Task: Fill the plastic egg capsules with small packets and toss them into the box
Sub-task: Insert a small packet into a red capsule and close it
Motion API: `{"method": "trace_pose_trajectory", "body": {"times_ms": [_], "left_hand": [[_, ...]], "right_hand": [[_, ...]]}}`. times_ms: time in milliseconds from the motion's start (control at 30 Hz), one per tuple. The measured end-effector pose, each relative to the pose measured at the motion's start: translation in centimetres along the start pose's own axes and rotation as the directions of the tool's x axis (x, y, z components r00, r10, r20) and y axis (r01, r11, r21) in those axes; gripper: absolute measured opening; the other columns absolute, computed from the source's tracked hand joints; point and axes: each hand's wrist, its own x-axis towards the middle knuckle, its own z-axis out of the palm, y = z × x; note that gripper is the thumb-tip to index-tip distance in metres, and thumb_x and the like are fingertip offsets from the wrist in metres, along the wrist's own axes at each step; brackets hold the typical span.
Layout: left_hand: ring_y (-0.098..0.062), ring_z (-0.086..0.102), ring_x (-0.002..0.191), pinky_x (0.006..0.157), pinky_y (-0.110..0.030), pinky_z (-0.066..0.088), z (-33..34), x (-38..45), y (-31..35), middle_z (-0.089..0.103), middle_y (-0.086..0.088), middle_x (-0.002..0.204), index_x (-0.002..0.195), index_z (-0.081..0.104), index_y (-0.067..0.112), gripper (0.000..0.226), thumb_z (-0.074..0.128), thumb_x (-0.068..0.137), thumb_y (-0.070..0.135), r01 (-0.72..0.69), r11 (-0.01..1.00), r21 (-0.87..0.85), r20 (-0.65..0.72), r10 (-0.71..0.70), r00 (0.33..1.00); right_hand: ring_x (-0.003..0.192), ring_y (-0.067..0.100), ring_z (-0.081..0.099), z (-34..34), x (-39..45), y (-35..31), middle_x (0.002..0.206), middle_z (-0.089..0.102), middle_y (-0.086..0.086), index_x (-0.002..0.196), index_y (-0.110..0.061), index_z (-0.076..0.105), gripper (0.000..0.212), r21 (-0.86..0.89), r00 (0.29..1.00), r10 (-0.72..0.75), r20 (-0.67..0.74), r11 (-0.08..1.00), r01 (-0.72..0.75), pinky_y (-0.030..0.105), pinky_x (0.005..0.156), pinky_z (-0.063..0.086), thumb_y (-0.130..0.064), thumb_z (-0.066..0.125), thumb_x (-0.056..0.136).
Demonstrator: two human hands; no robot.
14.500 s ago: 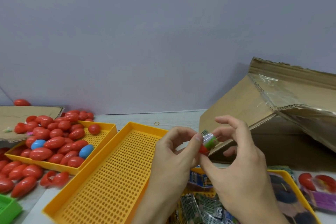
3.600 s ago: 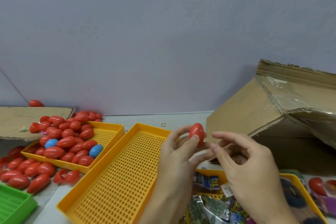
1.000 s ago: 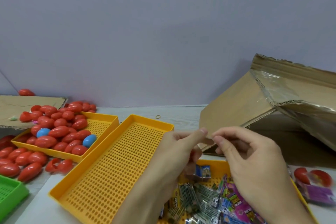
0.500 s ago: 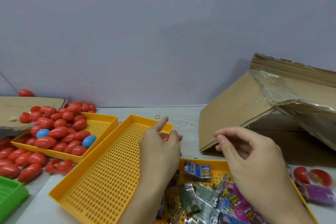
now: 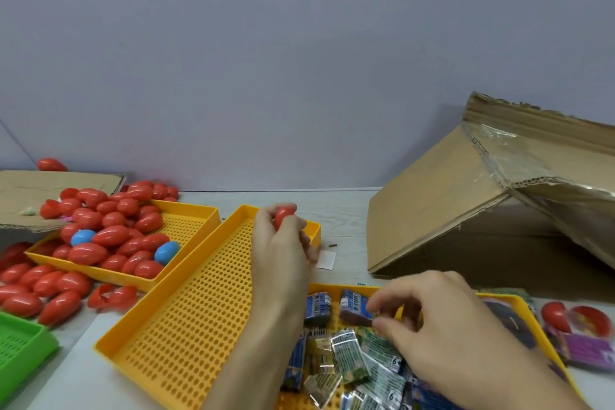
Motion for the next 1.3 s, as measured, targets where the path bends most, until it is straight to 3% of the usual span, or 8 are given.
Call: {"method": "trace_pose_trajectory", "body": {"times_ms": [167, 267, 367, 633, 733, 833, 1133, 1300], "left_hand": [[-0.014, 0.063, 0.058, 0.051, -0.024, 0.049, 0.4, -0.1, -0.7, 0.068, 0.004, 0.069, 0.106, 0.057, 0.017, 0.016, 0.063, 0.094, 0.008, -0.056, 0.998, 0.030, 0.107, 0.052, 0.993], [-0.017, 0.067, 0.060, 0.051, -0.022, 0.051, 0.4, -0.3, -0.6, 0.071, -0.003, 0.077, 0.107, 0.056, 0.019, 0.022, 0.069, 0.090, 0.012, -0.092, 0.994, 0.065, 0.114, 0.085, 0.990], [-0.017, 0.069, 0.061, 0.053, -0.021, 0.053, 0.4, -0.5, -0.4, 0.072, -0.004, 0.080, 0.106, 0.056, 0.019, 0.023, 0.071, 0.089, 0.014, -0.114, 0.989, 0.097, 0.123, 0.102, 0.987], [-0.016, 0.069, 0.062, 0.052, -0.022, 0.052, 0.5, -0.9, -0.1, 0.072, -0.006, 0.084, 0.104, 0.058, 0.018, 0.019, 0.070, 0.089, 0.016, -0.144, 0.983, 0.113, 0.194, 0.120, 0.974], [-0.016, 0.067, 0.064, 0.054, -0.023, 0.051, 0.4, -0.9, 0.0, 0.071, -0.005, 0.085, 0.103, 0.059, 0.018, 0.019, 0.069, 0.090, 0.009, -0.137, 0.984, 0.112, 0.213, 0.111, 0.971], [-0.017, 0.058, 0.061, 0.056, -0.027, 0.048, 0.2, -0.9, -0.1, 0.061, -0.004, 0.078, 0.093, 0.057, 0.019, 0.020, 0.065, 0.086, 0.002, -0.131, 0.984, 0.119, 0.274, 0.094, 0.957], [0.001, 0.059, 0.060, 0.059, -0.011, 0.045, 0.3, -1.5, 0.7, 0.066, 0.006, 0.065, 0.082, 0.076, 0.016, 0.023, 0.073, 0.079, 0.038, -0.308, 0.907, 0.288, 0.592, 0.085, 0.802], [0.001, 0.056, 0.057, 0.058, -0.013, 0.047, -0.1, -1.4, 0.7, 0.060, 0.013, 0.062, 0.081, 0.074, 0.022, 0.008, 0.081, 0.080, 0.026, -0.243, 0.897, 0.368, 0.623, -0.044, 0.781]], "right_hand": [[0.083, -0.009, 0.057, -0.2, 0.1, -1.7, 0.083, 0.061, -0.038, 0.090, -0.051, 0.070, 0.025, -0.045, 0.963, 0.040, 0.267, 0.999, -0.029, 0.018, 0.063, 0.048, -0.062, 0.077, 0.069], [0.080, 0.000, 0.062, 0.2, 0.5, -2.6, 0.085, 0.067, -0.021, 0.104, -0.044, 0.070, 0.047, -0.105, 0.944, 0.038, 0.328, 0.994, -0.003, 0.020, 0.073, 0.054, -0.067, 0.078, 0.064], [0.089, 0.000, 0.060, 0.5, 0.8, -2.9, 0.094, 0.065, -0.019, 0.115, -0.041, 0.066, 0.043, -0.161, 0.942, 0.040, 0.332, 0.987, 0.015, 0.019, 0.083, 0.052, -0.059, 0.072, 0.077], [0.084, -0.006, 0.055, 0.6, 0.1, -1.6, 0.089, 0.061, -0.030, 0.082, -0.050, 0.071, 0.008, -0.004, 0.996, -0.057, 0.070, 0.998, 0.057, 0.016, 0.065, 0.044, -0.047, 0.066, 0.087], [0.086, -0.016, 0.054, 0.3, 0.0, -0.7, 0.080, 0.062, -0.037, 0.064, -0.044, 0.068, 0.020, 0.130, 0.981, 0.010, -0.195, 0.991, 0.016, 0.007, 0.059, 0.046, -0.042, 0.071, 0.083], [0.067, -0.005, 0.062, -0.1, 0.0, -0.2, 0.062, 0.068, -0.020, 0.061, -0.034, 0.073, 0.017, 0.320, 0.904, 0.111, -0.412, 0.947, 0.029, 0.006, 0.056, 0.045, -0.035, 0.079, 0.076], [0.044, 0.002, 0.054, -1.1, -0.3, -1.0, 0.051, 0.064, -0.004, 0.067, -0.036, 0.078, 0.023, 0.579, 0.939, 0.173, -0.298, 0.814, 0.033, 0.011, 0.041, 0.038, -0.056, 0.073, 0.058], [0.046, 0.014, 0.045, -1.4, 0.0, -0.2, 0.053, 0.058, 0.008, 0.069, -0.019, 0.078, 0.038, 0.742, 0.924, 0.292, -0.247, 0.670, -0.014, 0.026, 0.046, 0.038, -0.055, 0.070, 0.063]]}}
